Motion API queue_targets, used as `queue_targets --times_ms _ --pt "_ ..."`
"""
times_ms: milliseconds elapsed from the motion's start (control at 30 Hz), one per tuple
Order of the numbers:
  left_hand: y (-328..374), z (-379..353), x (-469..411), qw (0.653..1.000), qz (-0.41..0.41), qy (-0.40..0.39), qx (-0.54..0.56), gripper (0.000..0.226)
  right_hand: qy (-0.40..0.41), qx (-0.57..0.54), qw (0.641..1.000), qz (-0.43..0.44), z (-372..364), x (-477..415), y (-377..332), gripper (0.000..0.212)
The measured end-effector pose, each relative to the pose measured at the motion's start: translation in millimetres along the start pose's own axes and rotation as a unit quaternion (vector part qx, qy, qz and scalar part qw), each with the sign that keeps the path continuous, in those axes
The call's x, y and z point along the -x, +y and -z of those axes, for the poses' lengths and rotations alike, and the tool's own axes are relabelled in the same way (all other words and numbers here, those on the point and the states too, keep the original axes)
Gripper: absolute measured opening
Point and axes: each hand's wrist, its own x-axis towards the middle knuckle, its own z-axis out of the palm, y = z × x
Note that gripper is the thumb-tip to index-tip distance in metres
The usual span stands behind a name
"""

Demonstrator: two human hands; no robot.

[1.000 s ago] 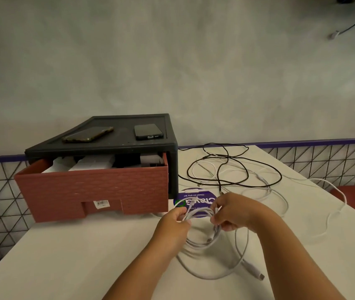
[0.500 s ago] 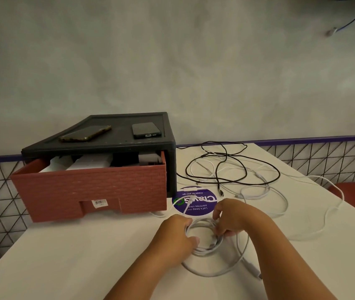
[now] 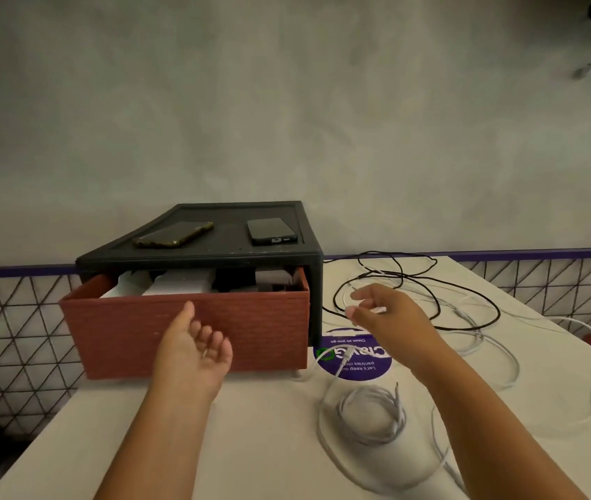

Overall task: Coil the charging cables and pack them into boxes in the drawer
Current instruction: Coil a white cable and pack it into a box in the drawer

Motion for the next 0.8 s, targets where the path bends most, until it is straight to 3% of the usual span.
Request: queue_targets --times_ms 100,233,367,567,800 --pt "1 9 -10 0.996 0.044 0.039 0.061 0.035 0.039 -0.005 0.999 0.034 -12 -17 -15 0.024" --pt "3 13 -19 0.990 0.075 0.015 0.117 0.038 0.066 0.035 0.993 0.086 -23 -48 -34 0.032" --pt "8 17 -20 0.981 0.093 0.006 0.168 0.048 0.003 0.129 0.984 0.123 -38 -77 -48 0.037" --pt "5 18 -26 0.975 0.086 -0.003 0.207 0.048 0.051 0.147 0.983 0.095 -47 -97 -53 0.024" --pt "-2 28 -5 0.977 0.053 0.009 0.208 0.057 0.035 0.136 0.988 0.066 -44 -94 -62 0.025"
